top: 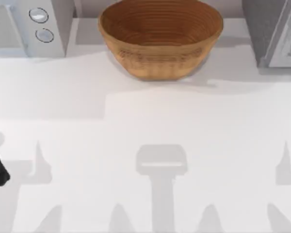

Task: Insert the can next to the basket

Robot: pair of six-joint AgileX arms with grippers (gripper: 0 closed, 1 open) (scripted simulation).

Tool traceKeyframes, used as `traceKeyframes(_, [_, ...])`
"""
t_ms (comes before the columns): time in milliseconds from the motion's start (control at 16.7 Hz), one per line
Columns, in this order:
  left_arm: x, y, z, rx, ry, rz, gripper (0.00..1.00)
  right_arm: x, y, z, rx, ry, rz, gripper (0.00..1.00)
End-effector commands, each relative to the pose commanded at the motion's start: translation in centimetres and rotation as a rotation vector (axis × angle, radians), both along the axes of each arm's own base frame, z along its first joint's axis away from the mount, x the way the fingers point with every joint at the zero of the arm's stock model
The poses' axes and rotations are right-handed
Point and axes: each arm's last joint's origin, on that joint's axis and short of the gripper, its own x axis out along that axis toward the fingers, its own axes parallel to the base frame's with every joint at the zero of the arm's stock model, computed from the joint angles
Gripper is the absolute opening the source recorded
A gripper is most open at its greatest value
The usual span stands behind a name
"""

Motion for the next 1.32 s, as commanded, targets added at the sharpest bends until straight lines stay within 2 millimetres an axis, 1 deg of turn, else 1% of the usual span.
traceKeyframes(180, [0.0,0.0,0.1,0.006,0.009,0.001,1.0,0.0,0.0,0.0,0.0,0.0,0.0,1.0])
traceKeyframes(300, [0.1,0.1,0.6,0.034,0.057,0.005,1.0,0.0,0.0,0.0,0.0,0.0,0.0,1.0])
traceKeyframes(480, [0.7,0.2,2.0,0.116,0.199,0.004,1.0,0.0,0.0,0.0,0.0,0.0,0.0,1.0])
traceKeyframes(660, [2.1,0.4,3.8,0.23,0.41,-0.019,1.0,0.0,0.0,0.0,0.0,0.0,0.0,1.0])
traceKeyframes(780, [3.7,0.6,4.9,0.311,0.579,-0.054,1.0,0.0,0.0,0.0,0.0,0.0,0.0,1.0])
traceKeyframes(960, [7.0,1.3,6.2,0.425,0.849,-0.142,1.0,0.0,0.0,0.0,0.0,0.0,0.0,1.0])
traceKeyframes(1140, [11.0,2.4,6.7,0.51,1.106,-0.267,1.0,0.0,0.0,0.0,0.0,0.0,0.0,1.0])
traceKeyframes(1320, [15.3,4.0,6.6,0.56,1.303,-0.403,1.0,0.0,0.0,0.0,0.0,0.0,0.0,1.0])
